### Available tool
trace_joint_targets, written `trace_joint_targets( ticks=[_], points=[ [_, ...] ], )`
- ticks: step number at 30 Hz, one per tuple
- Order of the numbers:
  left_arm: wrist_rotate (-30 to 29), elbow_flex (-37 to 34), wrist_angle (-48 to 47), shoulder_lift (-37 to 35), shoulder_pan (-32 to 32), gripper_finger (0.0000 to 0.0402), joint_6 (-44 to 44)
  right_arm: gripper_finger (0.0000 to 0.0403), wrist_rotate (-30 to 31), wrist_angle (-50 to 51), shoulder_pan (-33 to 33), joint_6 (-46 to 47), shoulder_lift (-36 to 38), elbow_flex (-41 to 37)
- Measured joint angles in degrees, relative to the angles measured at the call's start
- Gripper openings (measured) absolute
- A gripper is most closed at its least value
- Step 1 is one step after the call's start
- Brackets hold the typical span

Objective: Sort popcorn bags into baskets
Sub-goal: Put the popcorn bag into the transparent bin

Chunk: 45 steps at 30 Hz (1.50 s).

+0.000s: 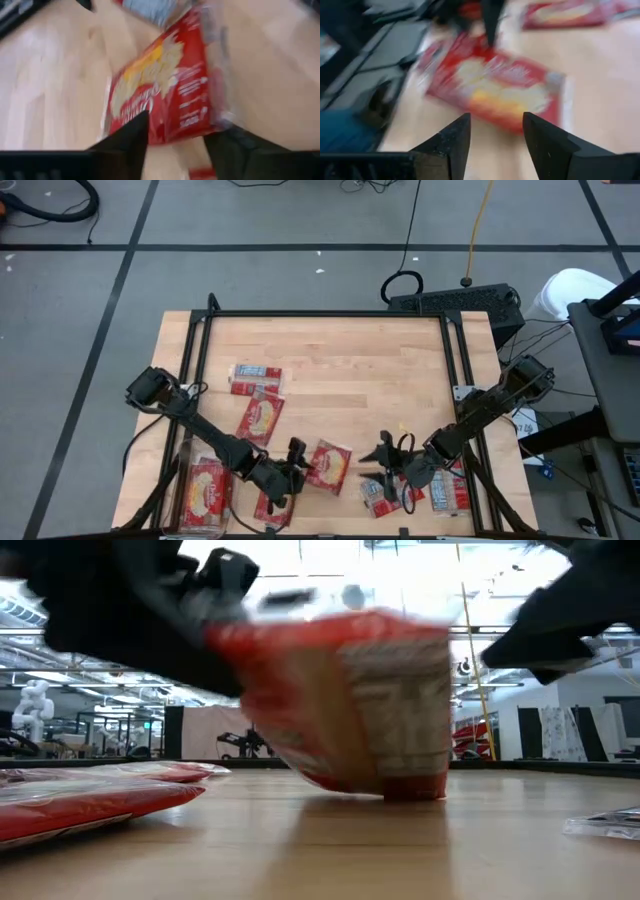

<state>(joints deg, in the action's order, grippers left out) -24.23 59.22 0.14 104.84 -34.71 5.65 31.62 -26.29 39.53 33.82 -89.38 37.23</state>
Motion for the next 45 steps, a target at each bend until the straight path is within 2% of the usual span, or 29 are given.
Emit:
trace_joint_targets(
  ticks=[2, 4, 6, 8, 11, 15, 18, 21, 25, 29, 33, 38, 45],
  points=[
    [-2.2, 0.0, -3.1, 0.0, -0.5, 0.0223, -2.3, 0.0172, 3.2, 0.0, -1.1, 0.0, 0.0, 0.0],
    [-4.4, 0.0, -5.9, 0.0, -0.7, 0.0247, -4.8, 0.0171, 3.1, 0.1, -2.5, 0.0, 0.0, 0.0],
    [-6.6, 0.0, -8.9, 0.0, -0.7, 0.0262, -7.1, 0.0171, 2.6, 0.1, -3.7, -0.1, -0.4, 0.0],
    [-11.5, 0.0, -12.8, 0.0, -0.4, 0.0268, -10.8, 0.0171, 2.5, 0.2, -4.8, -0.8, -1.2, 0.0],
    [-17.8, 0.0, -19.2, -1.0, 1.0, 0.0265, -18.8, 0.0171, 2.6, -1.2, -6.2, -1.8, -3.3, 0.0],
    [-19.7, 0.0, -26.1, -3.0, 3.6, 0.0243, -29.7, 0.0171, 2.7, -2.8, -7.8, -0.9, -5.7, 0.0],
    [-19.4, 0.0, -27.4, -5.6, 5.4, 0.0222, -36.2, 0.0171, 2.8, -1.4, -9.1, 2.0, -7.1, 0.0],
    [-14.8, 0.0, -26.5, -7.8, 7.0, 0.02, -41.1, 0.0171, 2.7, 2.8, -9.9, 6.4, -7.2, 0.0],
    [-2.0, 0.0, -21.1, -9.5, 8.3, 0.0172, -43.5, 0.0171, 2.6, 8.2, -9.9, 13.3, -7.2, 0.0],
    [12.2, 0.1, -10.0, -7.2, 8.3, 0.0144, -34.2, 0.0163, -0.4, 8.9, -9.4, 15.9, -7.2, 0.0],
    [19.3, 0.0, -1.4, -2.6, 8.7, 0.0117, -26.0, 0.0146, -1.9, 7.9, -9.0, 15.2, -7.2, 0.1],
    [20.5, 0.0, -0.8, 2.1, 11.3, 0.0094, -26.9, 0.012, -1.9, 7.7, -8.5, 15.4, -7.2, 0.0],
    [16.2, 0.1, -7.8, 3.5, 15.4, 0.0093, -28.8, 0.009, -1.7, 9.9, -8.3, 14.3, -7.2, 0.0]
  ],
)
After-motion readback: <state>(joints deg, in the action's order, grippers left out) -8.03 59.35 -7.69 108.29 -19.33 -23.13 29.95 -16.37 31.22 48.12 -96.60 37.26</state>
